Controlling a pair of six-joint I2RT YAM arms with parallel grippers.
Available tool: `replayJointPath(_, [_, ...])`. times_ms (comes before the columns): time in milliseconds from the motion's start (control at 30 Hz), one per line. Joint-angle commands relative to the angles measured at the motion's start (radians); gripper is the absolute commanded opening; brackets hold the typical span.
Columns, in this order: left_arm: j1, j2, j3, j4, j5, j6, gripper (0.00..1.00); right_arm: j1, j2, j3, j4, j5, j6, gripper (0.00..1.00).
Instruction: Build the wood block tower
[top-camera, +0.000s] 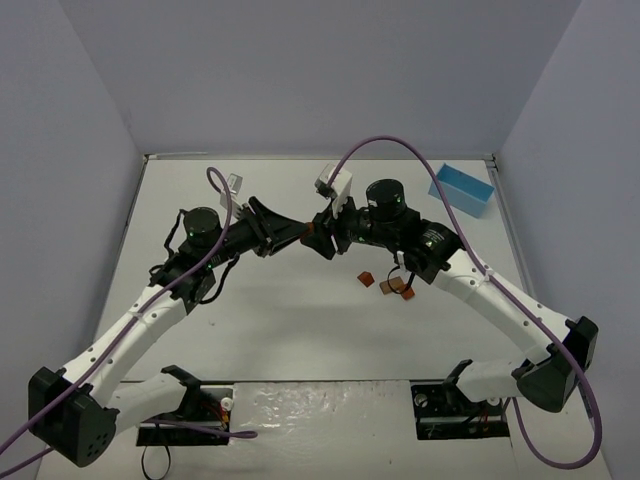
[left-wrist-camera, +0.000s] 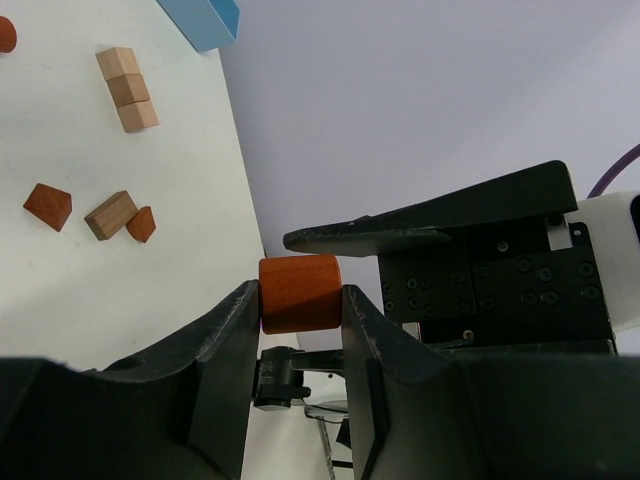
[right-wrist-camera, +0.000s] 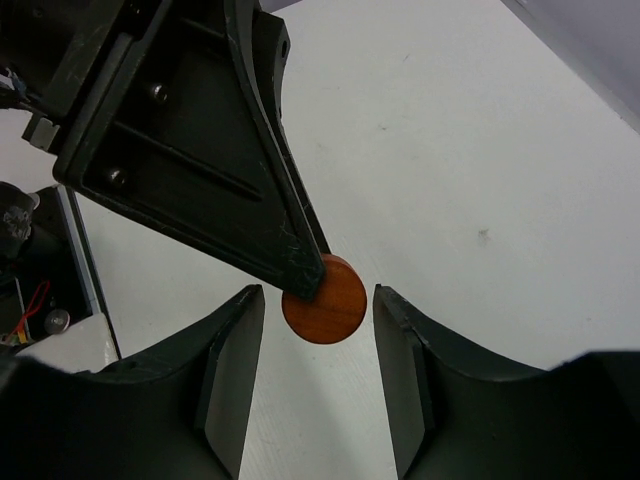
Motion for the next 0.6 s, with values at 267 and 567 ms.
replayJointPath(267, [-0.005,0.014,0.044,0.089,0.048,-0.029,0.00,0.010,-0.023,0.026,0.061,0.029,-0.023,0.15])
replayJointPath(567, [-0.004,0.006,0.024,0.090,0.038,-0.030,0.43,0.010,-0.061,-0.055,0.061,0.081,-0.024,0.00])
